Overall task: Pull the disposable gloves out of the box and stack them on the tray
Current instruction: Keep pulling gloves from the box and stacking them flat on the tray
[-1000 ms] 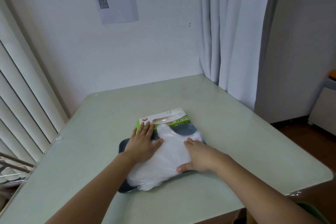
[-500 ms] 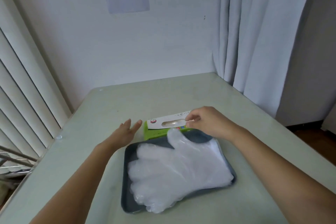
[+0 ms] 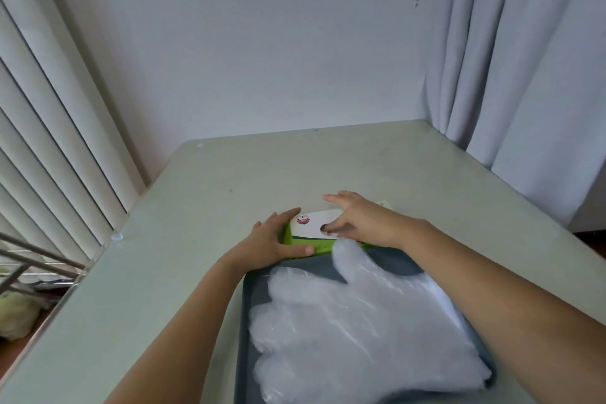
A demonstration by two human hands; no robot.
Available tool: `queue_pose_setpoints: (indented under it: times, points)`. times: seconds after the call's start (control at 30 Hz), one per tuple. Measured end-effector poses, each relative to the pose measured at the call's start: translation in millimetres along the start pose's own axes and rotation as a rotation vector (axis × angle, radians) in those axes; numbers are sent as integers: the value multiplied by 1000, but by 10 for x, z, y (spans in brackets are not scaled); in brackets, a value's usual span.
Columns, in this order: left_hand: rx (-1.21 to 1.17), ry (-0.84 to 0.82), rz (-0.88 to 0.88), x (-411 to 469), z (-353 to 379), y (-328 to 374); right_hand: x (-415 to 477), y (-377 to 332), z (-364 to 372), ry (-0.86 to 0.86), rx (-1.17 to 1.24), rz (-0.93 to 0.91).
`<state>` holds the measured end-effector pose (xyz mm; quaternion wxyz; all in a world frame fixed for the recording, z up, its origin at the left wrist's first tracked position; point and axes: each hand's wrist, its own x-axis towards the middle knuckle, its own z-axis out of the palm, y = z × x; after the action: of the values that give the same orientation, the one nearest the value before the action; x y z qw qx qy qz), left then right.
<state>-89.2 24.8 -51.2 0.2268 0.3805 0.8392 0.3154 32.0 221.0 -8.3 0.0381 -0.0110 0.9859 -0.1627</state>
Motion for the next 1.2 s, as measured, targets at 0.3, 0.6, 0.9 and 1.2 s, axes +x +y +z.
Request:
queue_pose_setpoints:
  times: [0.3,0.6,0.9,1.2]
  points:
    - [-8,-70,-7,48,-23,-93,34,108,228,311,99,-62]
    - [-22,-91,-7,77,-14,-129,57,247,249,525,497,116]
    - [-10,-82,-13,67,-23,-113,71,279,206,628,701,318]
    - [-24,-78,-25,93,-22,-114,84,289,190,621,947,383]
